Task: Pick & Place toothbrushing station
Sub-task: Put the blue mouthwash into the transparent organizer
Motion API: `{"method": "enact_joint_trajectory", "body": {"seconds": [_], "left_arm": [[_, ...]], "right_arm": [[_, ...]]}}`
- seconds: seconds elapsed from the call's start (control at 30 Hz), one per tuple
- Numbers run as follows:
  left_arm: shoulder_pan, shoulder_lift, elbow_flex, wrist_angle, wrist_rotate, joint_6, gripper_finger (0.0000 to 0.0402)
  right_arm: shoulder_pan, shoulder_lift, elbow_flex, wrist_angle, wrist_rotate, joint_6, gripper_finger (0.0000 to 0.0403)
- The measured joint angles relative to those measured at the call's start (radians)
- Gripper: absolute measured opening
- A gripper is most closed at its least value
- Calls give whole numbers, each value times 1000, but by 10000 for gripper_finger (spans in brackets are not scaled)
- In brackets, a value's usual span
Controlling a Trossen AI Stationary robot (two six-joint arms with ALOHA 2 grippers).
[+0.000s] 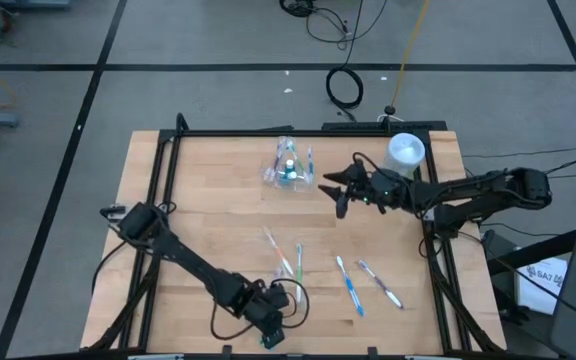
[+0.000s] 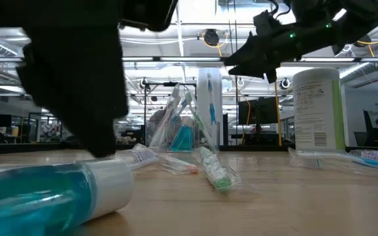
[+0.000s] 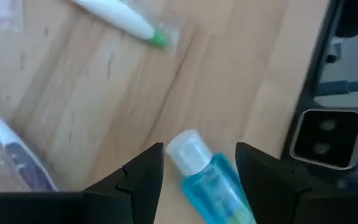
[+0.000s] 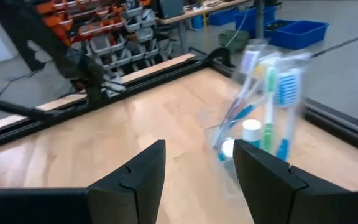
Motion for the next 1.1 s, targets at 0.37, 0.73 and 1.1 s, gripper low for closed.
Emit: {"method": "enact_joint_trajectory", "body": {"seconds": [0.37, 0.73, 1.1], "left_arm": [[0, 19, 0, -10, 14, 9, 204], [4, 18, -1, -148, 14, 41, 204], [51, -36, -1, -171, 31, 474, 204]], "right_arm": [[84, 0, 0, -2, 0, 2, 180], [146, 0, 0, -2, 2, 2, 180], [146, 0, 0, -2, 3, 2, 180]]}}
